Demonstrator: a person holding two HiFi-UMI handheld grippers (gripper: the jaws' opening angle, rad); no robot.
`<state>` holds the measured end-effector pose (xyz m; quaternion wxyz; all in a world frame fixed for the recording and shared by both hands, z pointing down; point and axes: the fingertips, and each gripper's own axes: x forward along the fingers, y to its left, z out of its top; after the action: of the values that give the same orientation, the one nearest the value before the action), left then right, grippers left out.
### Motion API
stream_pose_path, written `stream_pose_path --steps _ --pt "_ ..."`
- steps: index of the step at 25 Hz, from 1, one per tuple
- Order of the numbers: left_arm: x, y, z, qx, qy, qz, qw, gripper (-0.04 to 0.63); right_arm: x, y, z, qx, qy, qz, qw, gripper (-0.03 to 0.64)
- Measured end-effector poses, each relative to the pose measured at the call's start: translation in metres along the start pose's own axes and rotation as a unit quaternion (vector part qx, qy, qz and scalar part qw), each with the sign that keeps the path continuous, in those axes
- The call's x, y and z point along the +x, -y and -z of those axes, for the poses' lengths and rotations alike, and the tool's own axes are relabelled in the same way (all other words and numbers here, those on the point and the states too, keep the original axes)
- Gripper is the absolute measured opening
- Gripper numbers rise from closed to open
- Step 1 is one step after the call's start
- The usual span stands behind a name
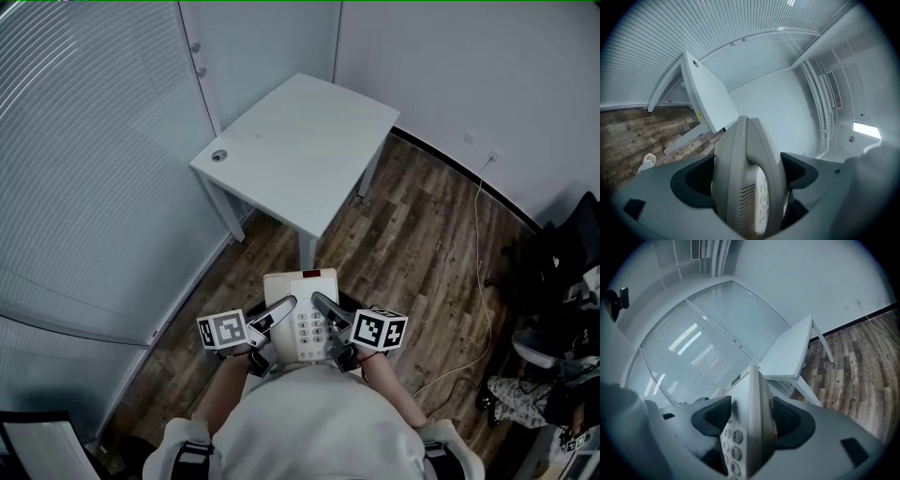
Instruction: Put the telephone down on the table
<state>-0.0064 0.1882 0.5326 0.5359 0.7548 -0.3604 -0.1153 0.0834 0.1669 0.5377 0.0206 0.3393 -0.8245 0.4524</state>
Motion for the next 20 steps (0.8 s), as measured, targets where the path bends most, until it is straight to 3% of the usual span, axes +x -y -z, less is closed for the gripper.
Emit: stream_pose_path --steps 8,20 --pt "0.022 -0.003 -0.023 -0.001 0.007 0.0 1.0 0.414 0.016 0.011 -0.027 -0.003 -0.003 -0.004 1.0 0.285" --pt "0.052 -0.024 -0.093 -0.006 0.016 0.0 0.9999 0.414 0.076 0.019 -0.08 -0.006 -0.01 -0.008 1.0 0.284"
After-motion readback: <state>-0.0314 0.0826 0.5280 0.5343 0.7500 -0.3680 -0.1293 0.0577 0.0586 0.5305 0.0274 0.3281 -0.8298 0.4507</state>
